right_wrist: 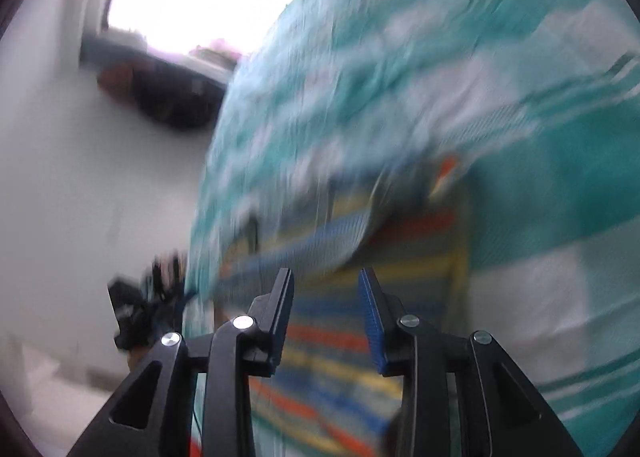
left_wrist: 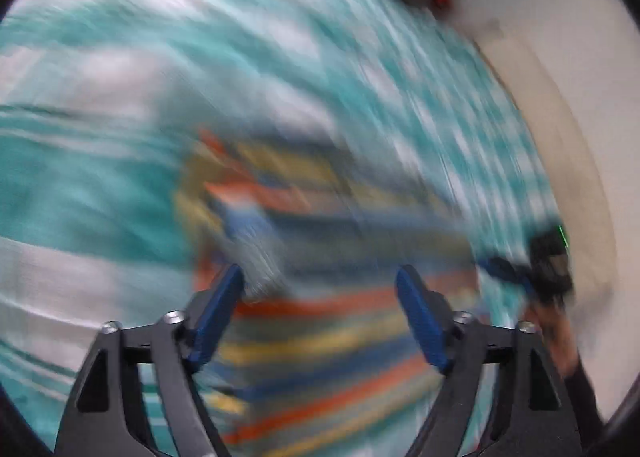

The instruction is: Fold small clothes

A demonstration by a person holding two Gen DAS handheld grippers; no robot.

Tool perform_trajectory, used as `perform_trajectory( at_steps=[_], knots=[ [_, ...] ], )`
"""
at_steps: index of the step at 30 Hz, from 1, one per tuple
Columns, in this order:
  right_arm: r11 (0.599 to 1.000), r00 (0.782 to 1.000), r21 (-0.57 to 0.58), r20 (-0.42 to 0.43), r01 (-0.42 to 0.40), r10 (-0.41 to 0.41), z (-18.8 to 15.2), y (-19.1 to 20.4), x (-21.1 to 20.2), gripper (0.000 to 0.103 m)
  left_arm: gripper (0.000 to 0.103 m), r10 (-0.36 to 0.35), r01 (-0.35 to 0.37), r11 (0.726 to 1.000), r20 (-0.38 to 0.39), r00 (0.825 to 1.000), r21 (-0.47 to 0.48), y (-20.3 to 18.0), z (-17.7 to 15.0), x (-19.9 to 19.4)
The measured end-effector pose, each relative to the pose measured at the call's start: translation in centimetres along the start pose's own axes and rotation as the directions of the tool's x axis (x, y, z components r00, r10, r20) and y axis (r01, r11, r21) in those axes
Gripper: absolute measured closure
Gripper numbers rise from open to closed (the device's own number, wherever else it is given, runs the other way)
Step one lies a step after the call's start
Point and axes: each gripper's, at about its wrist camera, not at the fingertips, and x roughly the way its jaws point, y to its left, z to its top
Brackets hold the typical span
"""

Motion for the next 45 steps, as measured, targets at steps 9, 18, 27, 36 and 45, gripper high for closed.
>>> perform_trajectory(
  at_steps=[9, 18, 27, 36, 45],
  knots=[
    [1.000, 0.991, -0.011, 0.135, -0.025, 0.026, 6.7, 2.2, 4.1, 0.066, 0.019, -0.002, 0.064, 0.970, 0.257, 0.966, -0.233, 2.0, 7.0, -0.5],
    [0.963, 0.970, -0.211, 0.210, 0.166, -0.121, 1.2, 3.9, 0.7, 0.057, 0.017, 0.098, -0.077, 0.994, 0.324, 0.941, -0.075, -0.3, -0.1, -5.1],
    [0.843, 0.926, -0.386, 0.120, 0.376, -0.358, -14.9, 0.7, -0.1, 0.054, 0.022, 0.311, -0.341, 0.930, 0.203, 0.929, 0.138, -2.6, -13.6, -2.9],
    [0.676, 0.656, -0.208, 0.551, 0.707, -0.516, -22.8, 1.0, -7.0, 0.007, 0.004, 0.499, -0.501, 0.858, 0.413, 0.762, -0.113, -4.5, -21.0, -5.6],
    [0.713, 0.708, -0.191, 0.442, 0.674, -0.551, -23.5, -3.8, -4.3, 0.000, 0.000, 0.538, -0.530, 0.839, 0.349, 0.768, -0.126, -2.1, -23.1, -1.9]
  ],
)
